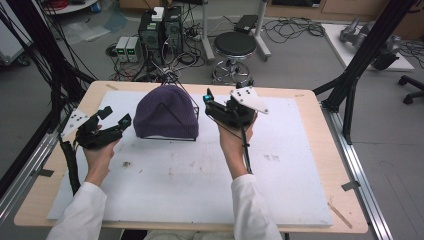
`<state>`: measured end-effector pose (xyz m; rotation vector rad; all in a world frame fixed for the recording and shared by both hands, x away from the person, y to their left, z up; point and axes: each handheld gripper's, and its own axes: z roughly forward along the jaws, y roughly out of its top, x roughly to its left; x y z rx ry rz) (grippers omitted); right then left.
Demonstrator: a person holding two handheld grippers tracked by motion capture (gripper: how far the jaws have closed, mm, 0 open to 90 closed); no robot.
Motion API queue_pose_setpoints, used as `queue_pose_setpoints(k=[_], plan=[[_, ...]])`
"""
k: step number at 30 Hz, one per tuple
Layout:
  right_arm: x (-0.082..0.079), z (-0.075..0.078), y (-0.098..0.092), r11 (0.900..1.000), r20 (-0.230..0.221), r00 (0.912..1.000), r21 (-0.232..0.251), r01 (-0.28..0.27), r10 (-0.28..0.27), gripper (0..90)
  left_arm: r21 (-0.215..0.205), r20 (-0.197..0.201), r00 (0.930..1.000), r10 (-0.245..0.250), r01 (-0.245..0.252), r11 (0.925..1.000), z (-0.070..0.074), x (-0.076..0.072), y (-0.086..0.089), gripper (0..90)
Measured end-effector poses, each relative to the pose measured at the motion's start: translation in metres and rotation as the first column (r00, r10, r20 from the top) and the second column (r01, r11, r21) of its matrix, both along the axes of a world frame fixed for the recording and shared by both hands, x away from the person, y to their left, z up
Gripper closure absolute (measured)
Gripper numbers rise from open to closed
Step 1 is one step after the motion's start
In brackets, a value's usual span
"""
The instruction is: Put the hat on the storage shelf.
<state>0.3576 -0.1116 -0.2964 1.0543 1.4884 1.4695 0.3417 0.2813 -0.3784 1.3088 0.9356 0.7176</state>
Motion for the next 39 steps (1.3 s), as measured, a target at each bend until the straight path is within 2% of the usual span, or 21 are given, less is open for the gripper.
queue_pose_setpoints(k=[7, 10, 13, 18, 23, 25, 27, 30, 39], plan=[[-0.026, 0.004, -0.041, 0.997, 0.029, 0.9966, -0.014, 0.077, -0.077, 11.9, -0.020, 0.051, 0.9983, 0.029, -0.028, 0.9994, 0.012, -0.018, 0.004, 15.7], [-0.038, 0.003, -0.058, 0.992, 0.065, 0.9909, -0.042, 0.121, -0.118, 11.9, -0.029, 0.062, 0.9975, 0.034, -0.032, 0.9991, 0.013, -0.024, 0.004, 15.7], [-0.048, 0.000, -0.075, 0.986, 0.084, 0.9845, -0.053, 0.159, -0.154, 11.9, -0.030, 0.063, 0.9974, 0.035, -0.033, 0.9990, 0.012, -0.027, 0.004, 15.7], [-0.058, -0.009, -0.101, 0.979, 0.063, 0.9780, -0.035, 0.201, -0.199, 11.9, -0.022, 0.072, 0.9964, 0.046, -0.044, 0.9988, 0.013, -0.033, 0.007, 15.7], [-0.067, -0.021, -0.120, 0.972, 0.042, 0.9718, -0.036, 0.234, -0.232, 11.8, -0.022, 0.060, 0.9962, 0.063, -0.062, 0.9979, 0.011, -0.039, 0.014, 15.7], [-0.070, -0.023, -0.125, 0.970, 0.015, 0.9707, -0.035, 0.240, -0.240, 11.8, -0.023, 0.056, 0.9959, 0.072, -0.071, 0.9972, 0.008, -0.042, 0.016, 15.6], [-0.075, -0.027, -0.131, 0.969, 0.026, 0.9688, -0.017, 0.247, -0.246, 11.9, -0.021, 0.046, 0.9962, 0.074, -0.073, 0.9971, 0.005, -0.044, 0.018, 15.7], [-0.079, -0.032, -0.136, 0.966, 0.025, 0.9664, -0.026, 0.256, -0.256, 11.9, -0.021, 0.034, 0.9962, 0.081, -0.080, 0.9966, -0.001, -0.046, 0.021, 15.6], [-0.089, -0.061, -0.152, 0.959, -0.031, 0.9581, -0.014, 0.284, -0.285, 11.9, -0.008, -0.016, 0.9967, 0.080, -0.080, 0.9967, -0.020, -0.052, 0.026, 15.6]])
